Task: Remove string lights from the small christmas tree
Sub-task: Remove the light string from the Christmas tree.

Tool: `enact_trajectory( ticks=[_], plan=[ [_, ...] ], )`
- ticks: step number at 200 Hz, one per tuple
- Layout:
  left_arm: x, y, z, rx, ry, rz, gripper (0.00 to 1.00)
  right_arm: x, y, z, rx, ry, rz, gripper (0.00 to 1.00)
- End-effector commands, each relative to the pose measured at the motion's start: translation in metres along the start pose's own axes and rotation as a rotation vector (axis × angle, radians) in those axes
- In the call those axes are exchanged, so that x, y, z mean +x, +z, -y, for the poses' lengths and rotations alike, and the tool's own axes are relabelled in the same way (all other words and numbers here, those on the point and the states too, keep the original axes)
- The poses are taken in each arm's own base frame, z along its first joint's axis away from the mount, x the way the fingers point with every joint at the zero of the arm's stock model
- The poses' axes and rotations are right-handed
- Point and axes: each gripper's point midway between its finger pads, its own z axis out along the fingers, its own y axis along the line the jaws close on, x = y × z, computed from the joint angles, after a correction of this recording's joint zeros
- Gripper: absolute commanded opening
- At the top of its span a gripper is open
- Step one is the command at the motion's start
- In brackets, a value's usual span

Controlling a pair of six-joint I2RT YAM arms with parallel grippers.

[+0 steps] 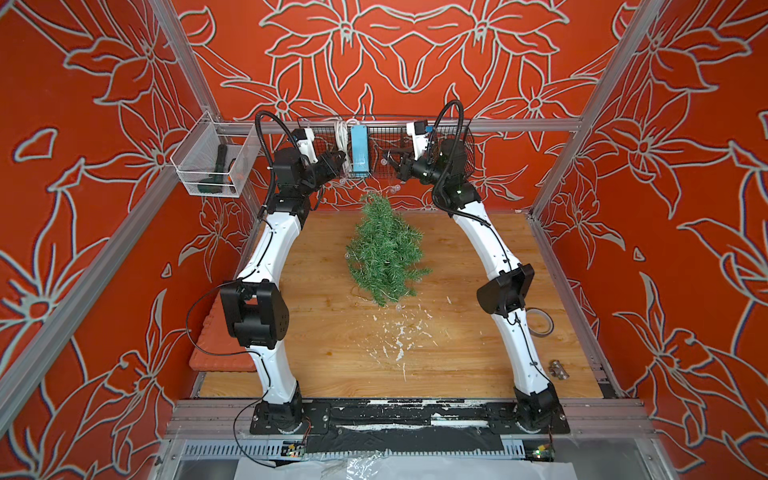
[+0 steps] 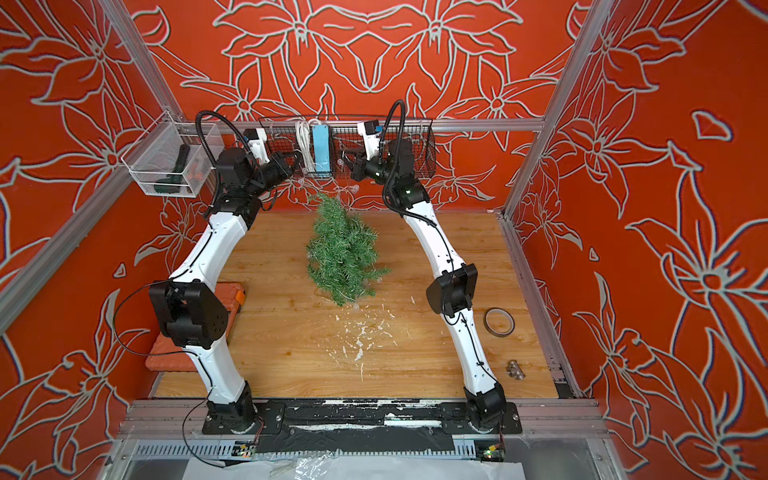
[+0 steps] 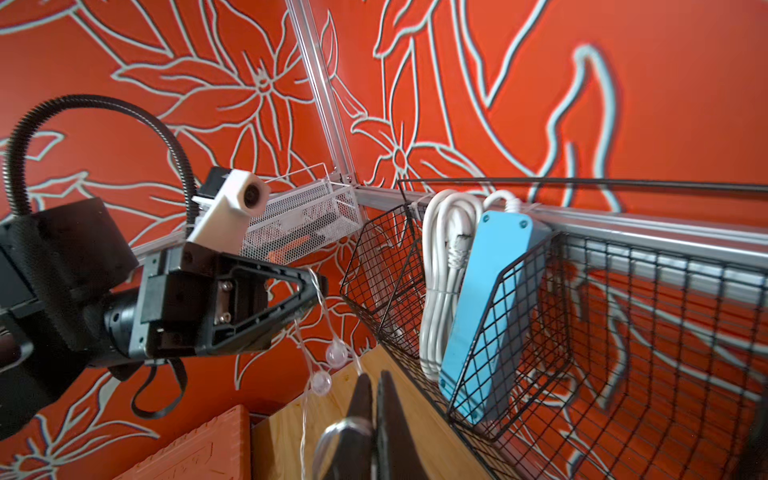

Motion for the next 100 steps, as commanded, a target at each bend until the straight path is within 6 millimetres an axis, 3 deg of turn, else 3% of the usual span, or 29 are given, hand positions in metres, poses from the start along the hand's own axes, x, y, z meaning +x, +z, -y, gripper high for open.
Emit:
enact_trajectory(
  ticks=[1, 19, 38, 76, 100],
  plan=[
    [0.008, -0.011, 0.029, 0.157, 0.061, -0.045, 0.05, -0.001, 0.007, -0.018, -0.046, -0.024, 0.007, 0.00],
    [0.032, -0.007, 0.030, 0.198, 0.061, -0.109, 0.23, 0.003, 0.012, -0.021, -0.049, -0.021, 0.010, 0.00],
    [0.053, 0.000, 0.033, 0.207, 0.081, -0.155, 0.35, 0.005, 0.014, -0.024, -0.050, -0.018, 0.008, 0.00],
    [0.069, 0.002, 0.050, 0.283, 0.113, -0.170, 0.51, 0.009, 0.017, -0.029, -0.058, -0.011, -0.003, 0.00],
    [0.079, 0.004, 0.057, 0.304, 0.142, -0.190, 0.55, 0.012, 0.018, -0.031, -0.060, -0.010, -0.013, 0.00]
  ],
)
